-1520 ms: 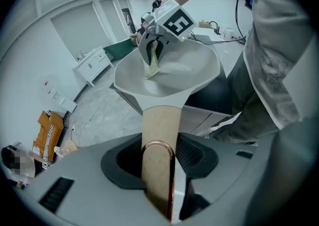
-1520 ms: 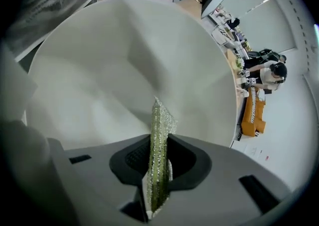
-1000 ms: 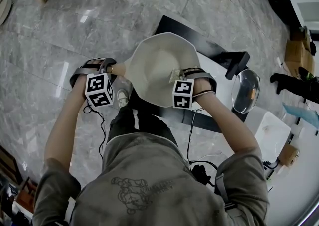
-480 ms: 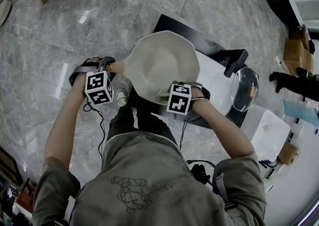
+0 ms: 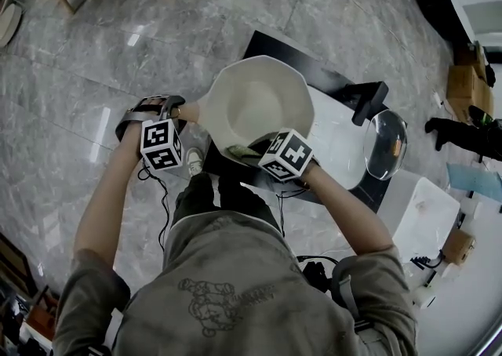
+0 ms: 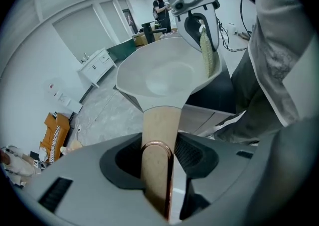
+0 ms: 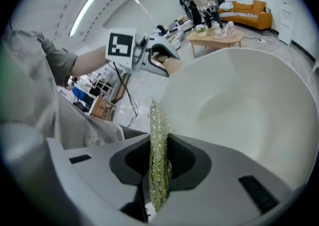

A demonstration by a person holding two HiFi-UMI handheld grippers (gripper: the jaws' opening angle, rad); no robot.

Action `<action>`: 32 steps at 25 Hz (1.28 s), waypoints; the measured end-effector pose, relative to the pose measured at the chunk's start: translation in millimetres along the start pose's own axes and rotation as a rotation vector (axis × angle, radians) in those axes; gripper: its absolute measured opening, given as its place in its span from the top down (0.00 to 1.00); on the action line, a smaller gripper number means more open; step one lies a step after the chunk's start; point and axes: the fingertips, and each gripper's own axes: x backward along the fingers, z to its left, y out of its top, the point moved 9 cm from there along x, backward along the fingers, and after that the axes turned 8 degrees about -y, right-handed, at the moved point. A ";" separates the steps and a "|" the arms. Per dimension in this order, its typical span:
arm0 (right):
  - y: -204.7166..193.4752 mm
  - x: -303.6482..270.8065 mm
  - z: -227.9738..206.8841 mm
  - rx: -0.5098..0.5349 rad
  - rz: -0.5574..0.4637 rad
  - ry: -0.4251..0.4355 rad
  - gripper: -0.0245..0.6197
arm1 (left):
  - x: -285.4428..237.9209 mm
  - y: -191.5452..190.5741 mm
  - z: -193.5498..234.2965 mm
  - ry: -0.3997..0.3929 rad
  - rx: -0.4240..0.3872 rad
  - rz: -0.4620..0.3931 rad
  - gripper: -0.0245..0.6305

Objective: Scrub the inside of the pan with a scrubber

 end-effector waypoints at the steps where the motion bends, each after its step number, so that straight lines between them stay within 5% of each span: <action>1: 2.5 2.7 -1.1 -0.032 -0.046 -0.002 0.85 | 1.0 0.1 0.2 -0.003 0.005 -0.009 0.67; 9: 16.3 27.2 1.0 -0.168 -0.357 -0.131 0.85 | 32.6 2.8 0.7 0.016 0.099 -0.099 0.61; 14: 30.2 58.5 4.7 -0.217 -0.519 -0.245 0.85 | 68.1 15.4 2.3 0.072 0.137 -0.244 0.62; 23: 48.9 123.2 18.1 -0.180 -0.735 -0.396 0.85 | 136.3 53.3 5.8 0.204 0.182 -0.527 0.62; 32: 67.6 202.2 51.1 -0.049 -0.985 -0.578 0.85 | 201.8 88.5 10.3 0.231 0.288 -0.823 0.83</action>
